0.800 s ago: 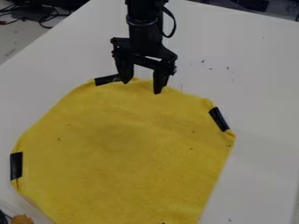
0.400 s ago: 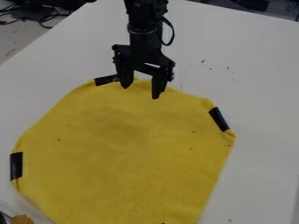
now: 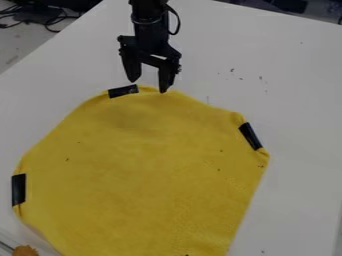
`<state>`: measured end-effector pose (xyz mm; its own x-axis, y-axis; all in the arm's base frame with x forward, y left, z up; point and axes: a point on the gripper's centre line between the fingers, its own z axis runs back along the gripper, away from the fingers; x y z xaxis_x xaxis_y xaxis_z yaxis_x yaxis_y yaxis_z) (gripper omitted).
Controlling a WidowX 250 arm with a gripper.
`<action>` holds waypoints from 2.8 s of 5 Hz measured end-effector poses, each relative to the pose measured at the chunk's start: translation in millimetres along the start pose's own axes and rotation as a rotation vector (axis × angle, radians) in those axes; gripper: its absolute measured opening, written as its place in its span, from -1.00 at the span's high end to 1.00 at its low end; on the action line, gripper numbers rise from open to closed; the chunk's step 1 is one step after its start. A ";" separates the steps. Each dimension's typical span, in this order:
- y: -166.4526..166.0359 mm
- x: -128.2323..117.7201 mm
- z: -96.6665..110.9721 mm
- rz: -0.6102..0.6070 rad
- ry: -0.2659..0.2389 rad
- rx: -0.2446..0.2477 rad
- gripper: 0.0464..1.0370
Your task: Fold the cloth from top left to bottom right
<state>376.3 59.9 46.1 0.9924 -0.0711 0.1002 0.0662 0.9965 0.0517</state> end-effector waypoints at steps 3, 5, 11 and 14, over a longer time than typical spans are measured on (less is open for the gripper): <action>19.4 -11.3 -20.4 0.064 0.012 -0.022 -0.93; 30.2 -5.0 -37.0 0.060 0.023 -0.030 -0.93; 27.8 7.8 2.2 0.032 0.018 0.115 0.97; -54.8 -53.3 51.7 0.118 -0.103 0.180 0.97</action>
<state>314.5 6.8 89.3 0.9758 0.0325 0.2160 -0.0787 0.9748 0.2089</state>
